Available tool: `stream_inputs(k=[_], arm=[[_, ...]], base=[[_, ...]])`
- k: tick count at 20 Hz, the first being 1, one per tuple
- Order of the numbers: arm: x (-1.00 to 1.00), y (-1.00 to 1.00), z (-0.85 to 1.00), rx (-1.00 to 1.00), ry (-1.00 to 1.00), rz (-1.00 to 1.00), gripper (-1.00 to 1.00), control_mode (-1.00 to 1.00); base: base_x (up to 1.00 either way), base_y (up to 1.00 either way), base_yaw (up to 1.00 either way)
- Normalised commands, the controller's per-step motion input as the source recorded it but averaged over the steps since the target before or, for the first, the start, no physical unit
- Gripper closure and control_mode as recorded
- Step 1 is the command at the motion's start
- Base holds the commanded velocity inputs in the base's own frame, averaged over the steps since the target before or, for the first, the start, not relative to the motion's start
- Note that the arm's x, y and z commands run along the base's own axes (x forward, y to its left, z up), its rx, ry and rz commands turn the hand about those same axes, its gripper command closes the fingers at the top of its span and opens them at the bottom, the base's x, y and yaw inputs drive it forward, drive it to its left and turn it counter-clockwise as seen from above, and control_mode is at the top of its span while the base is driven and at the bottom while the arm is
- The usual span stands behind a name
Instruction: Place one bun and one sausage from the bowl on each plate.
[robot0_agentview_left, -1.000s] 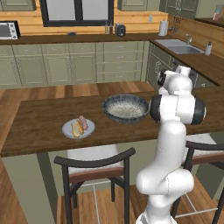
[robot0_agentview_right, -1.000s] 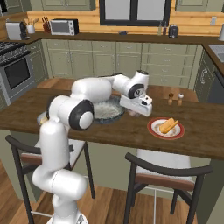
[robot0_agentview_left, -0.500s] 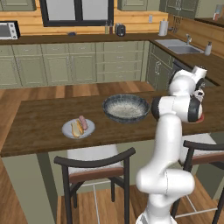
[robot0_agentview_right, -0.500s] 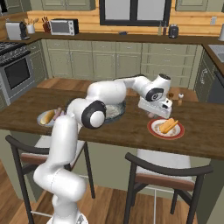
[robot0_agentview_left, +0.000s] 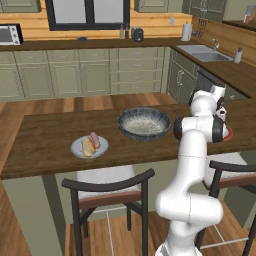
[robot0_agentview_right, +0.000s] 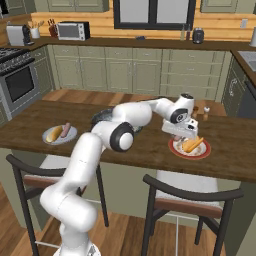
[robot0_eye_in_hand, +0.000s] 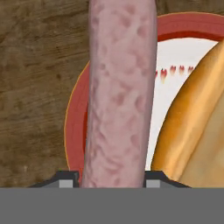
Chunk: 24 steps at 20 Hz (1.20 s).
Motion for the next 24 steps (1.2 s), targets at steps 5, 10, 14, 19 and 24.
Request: stream_inputs(k=[5, 10, 14, 19, 24], arm=[[0.19, -0.04, -0.39, 0.00, 0.13, 0.02, 1.00, -1.00], [-0.05, -0.02, -0.05, 0.01, 0.04, 0.00, -1.00, -1.00], [-0.09, 0.00, 0.01, 0.00, 0.00, 0.00, -1.00, -1.00], [-0.33, 0.00, 0.01, 0.00, -0.11, -0.02, -1.00, -1.00], [-0.65, 0.29, 0.09, -0.05, -0.15, -0.02, -1.00, -1.00]], base=[[0.00, 0.00, 0.00], [0.00, 0.00, 0.00], [0.00, 0.00, 0.00], [0.00, 0.00, 0.00], [0.00, 0.00, 0.00]])
